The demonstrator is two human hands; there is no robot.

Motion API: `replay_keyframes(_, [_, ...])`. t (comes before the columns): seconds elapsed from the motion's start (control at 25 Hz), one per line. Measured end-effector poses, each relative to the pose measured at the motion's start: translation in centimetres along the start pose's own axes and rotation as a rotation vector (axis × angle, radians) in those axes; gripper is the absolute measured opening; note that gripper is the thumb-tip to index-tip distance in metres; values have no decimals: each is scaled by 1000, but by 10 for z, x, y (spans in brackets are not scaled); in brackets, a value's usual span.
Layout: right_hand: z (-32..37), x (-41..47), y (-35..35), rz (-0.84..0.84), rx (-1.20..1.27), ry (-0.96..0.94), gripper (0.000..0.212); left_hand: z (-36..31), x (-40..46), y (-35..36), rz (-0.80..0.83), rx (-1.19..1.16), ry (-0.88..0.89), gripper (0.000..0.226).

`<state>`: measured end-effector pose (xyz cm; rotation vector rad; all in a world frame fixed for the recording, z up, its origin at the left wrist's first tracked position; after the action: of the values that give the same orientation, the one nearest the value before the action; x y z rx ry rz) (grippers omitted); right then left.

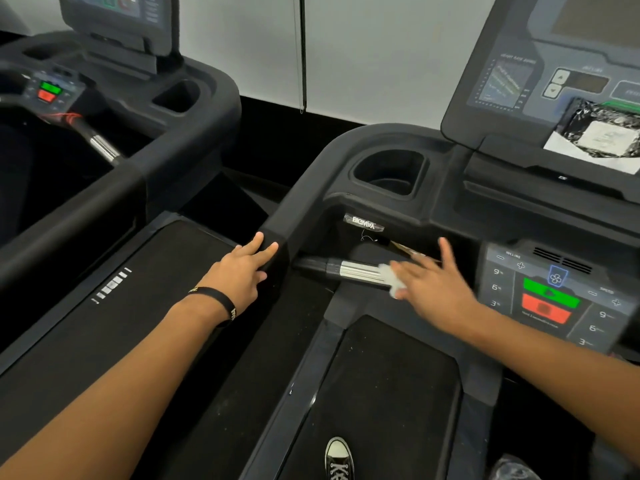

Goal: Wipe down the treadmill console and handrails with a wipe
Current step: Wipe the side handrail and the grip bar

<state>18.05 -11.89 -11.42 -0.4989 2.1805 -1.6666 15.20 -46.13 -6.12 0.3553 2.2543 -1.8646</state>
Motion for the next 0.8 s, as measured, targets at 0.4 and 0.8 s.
replay_keyframes(0.4, [104,77,-27,-360,520,188,28,1,1,-8,50,10,37,64])
replay_keyframes(0.8, [275,73,-74,-500,1533,691,42,11,7,-3,18,70,138,64])
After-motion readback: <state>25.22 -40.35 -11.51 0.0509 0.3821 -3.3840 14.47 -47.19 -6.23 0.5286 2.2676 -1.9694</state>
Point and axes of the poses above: each hand's wrist, its own x-axis towards the middle knuckle, its own y-axis out of the palm, z = x × y, the point moved 2 cm from there along x, towards the middle knuckle, and after that the axes turned 10 degrees about -y, right-handed, at the moved point
